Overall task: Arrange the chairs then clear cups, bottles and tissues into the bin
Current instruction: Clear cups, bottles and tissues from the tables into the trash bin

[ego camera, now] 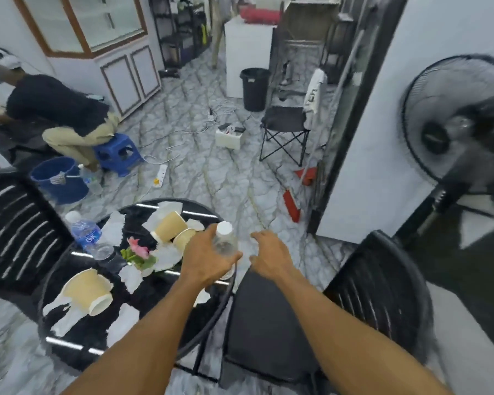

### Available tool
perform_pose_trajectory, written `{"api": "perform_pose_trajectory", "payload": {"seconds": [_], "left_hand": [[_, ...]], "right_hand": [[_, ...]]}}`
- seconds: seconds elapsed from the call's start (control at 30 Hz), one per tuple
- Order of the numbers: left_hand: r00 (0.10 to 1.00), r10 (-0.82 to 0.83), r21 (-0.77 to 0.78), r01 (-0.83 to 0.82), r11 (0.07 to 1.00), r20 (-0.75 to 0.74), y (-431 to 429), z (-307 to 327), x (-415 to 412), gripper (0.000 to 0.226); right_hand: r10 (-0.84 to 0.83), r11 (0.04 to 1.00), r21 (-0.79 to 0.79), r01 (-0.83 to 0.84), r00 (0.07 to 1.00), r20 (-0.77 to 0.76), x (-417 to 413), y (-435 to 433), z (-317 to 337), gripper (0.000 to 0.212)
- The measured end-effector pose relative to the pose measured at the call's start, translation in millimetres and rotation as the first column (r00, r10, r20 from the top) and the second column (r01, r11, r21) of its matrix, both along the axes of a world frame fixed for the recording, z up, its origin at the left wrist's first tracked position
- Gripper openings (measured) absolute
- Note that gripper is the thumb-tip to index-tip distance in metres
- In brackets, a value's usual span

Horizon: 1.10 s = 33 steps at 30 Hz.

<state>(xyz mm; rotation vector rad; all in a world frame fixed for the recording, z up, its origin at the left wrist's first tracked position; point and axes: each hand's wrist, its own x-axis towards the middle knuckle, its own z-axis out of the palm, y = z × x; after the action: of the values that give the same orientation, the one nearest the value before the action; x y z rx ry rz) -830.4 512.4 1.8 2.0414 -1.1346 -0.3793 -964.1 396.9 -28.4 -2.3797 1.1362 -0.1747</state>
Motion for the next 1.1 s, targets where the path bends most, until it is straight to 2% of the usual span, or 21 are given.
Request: {"api": "perform_pose_trajectory", "payload": {"seconds": [0.13,0.2,0.3,0.37,0.53,0.63,0.77,0.87,0.97,1.1], "left_hand": [[0.968,-0.252,-0.074,0.253,0.965,0.026,-44,14,-74,0.054],[0.930,-0.367,-0.114,0.366,0.924,0.016,-57,25,-122,0.050],[0.846,-0.531,-0.170,0.530,0.831,0.045,-67,39,-203,0.064],[0.771,-0.633,-0.198,0.632,0.749,0.065,-67,48,-261,0.070],[0.527,-0.846,-0.197,0.841,0.505,0.083,-38,57,-406,0.061],[0.372,-0.926,-0.144,0.922,0.360,0.067,-6,46,-488,0.064],[0.167,-0.985,-0.059,0.984,0.165,0.035,51,18,-597,0.064],[0.024,-1.000,0.019,1.000,0.024,-0.002,101,-11,-674,0.062],[-0.109,-0.993,0.106,0.988,-0.112,-0.033,150,-45,-743,0.063],[-0.215,-0.969,0.207,0.949,-0.237,-0.122,210,-88,-806,0.061]], "right_hand": [[-0.247,0.966,-0.072,0.247,0.969,0.008,-101,-1,24,0.046],[-0.371,0.925,-0.079,0.372,0.928,0.026,-157,8,37,0.035],[-0.524,0.845,-0.106,0.525,0.851,0.038,-244,36,54,0.021],[-0.644,0.755,-0.093,0.649,0.761,0.076,-301,61,61,0.021],[-0.873,0.476,-0.060,0.877,0.480,0.086,-437,145,56,0.046],[-0.942,0.332,-0.039,0.942,0.333,0.028,-511,207,41,0.059],[-0.991,0.134,0.027,0.991,0.134,-0.006,-593,291,11,0.059],[-0.999,0.001,0.102,0.995,0.005,-0.034,-649,356,-19,0.052],[-0.992,-0.121,0.161,0.979,-0.112,-0.063,-700,418,-46,0.029],[-0.962,-0.260,0.207,0.943,-0.233,-0.145,-749,494,-78,0.036]]}}
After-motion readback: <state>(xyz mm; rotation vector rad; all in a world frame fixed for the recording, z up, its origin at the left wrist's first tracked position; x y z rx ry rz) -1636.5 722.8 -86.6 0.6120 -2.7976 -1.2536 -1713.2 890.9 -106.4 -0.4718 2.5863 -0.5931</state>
